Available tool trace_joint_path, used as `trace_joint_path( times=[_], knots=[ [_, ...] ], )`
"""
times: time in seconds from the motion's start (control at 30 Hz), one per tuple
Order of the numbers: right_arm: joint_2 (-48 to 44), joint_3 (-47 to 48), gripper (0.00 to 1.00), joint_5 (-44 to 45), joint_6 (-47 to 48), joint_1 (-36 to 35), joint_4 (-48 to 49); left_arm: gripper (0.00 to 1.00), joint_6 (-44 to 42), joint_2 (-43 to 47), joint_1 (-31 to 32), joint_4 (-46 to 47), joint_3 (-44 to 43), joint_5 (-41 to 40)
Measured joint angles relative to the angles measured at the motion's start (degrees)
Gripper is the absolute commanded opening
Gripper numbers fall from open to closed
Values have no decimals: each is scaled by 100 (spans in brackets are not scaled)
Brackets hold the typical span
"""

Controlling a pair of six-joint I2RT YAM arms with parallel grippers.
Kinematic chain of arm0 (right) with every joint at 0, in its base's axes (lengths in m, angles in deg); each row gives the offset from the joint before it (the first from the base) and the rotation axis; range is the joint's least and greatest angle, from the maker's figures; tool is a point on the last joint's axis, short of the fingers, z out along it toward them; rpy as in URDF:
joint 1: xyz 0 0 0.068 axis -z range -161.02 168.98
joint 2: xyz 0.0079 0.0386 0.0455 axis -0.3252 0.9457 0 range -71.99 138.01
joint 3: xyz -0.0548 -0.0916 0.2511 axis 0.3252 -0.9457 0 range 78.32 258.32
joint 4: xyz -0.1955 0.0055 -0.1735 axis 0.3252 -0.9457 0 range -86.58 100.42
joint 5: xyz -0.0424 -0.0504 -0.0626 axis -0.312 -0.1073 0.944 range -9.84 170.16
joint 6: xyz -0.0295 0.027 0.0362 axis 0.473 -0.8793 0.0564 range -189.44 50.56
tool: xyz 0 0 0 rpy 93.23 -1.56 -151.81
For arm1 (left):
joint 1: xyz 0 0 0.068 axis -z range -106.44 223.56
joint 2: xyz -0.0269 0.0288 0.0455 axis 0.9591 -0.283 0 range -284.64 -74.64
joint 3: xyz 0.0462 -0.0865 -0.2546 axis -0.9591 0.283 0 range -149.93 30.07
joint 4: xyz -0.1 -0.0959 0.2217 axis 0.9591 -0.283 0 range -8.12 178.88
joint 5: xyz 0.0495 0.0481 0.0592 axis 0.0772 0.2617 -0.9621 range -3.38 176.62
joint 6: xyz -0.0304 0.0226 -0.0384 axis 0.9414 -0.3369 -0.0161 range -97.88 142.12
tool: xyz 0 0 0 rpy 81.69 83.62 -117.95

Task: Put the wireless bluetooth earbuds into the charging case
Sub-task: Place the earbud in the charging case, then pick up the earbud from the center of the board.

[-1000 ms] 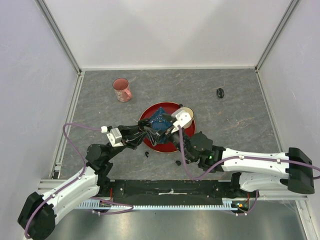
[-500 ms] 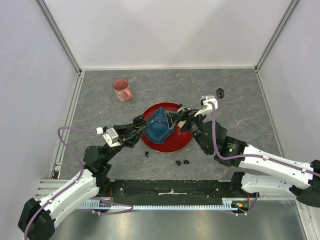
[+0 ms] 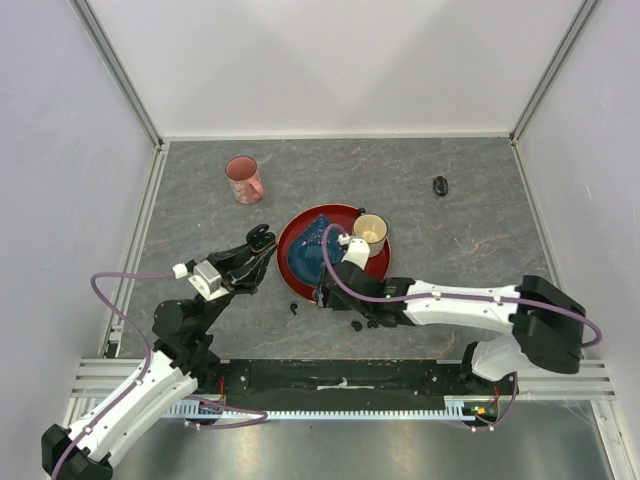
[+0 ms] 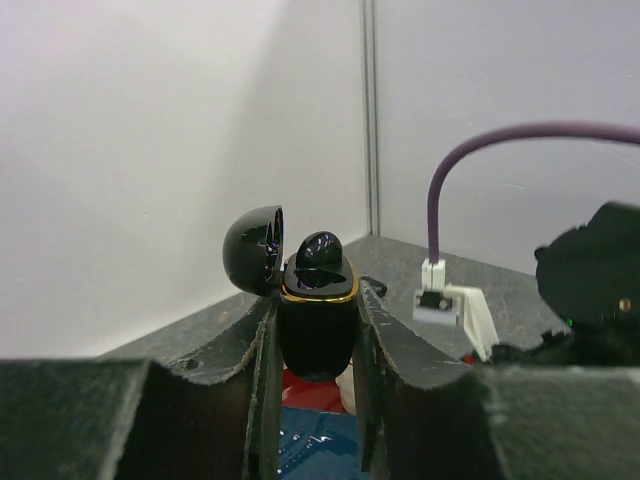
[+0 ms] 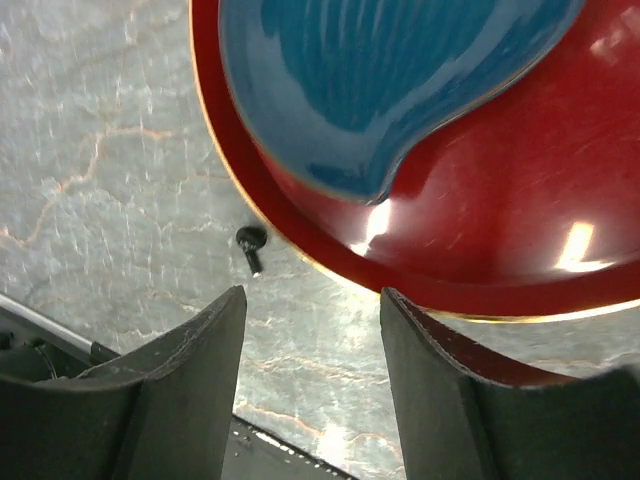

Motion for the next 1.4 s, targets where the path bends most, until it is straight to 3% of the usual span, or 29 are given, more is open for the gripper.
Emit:
trace_joint_path(
  times=[0.43,0.97,1.4],
  knots=[
    [1460,1222,62,-278,-802,-297,-341,2,-61,623,0,-632,-48,-400],
    [2015,1480,51,-457,-1589,-332,-372,2,-341,544,0,-675,-37,-1832],
    [2422,1751,45,-350,-1681,-334,-437,2,-402,546,0,-669,107,-2295]
  ],
)
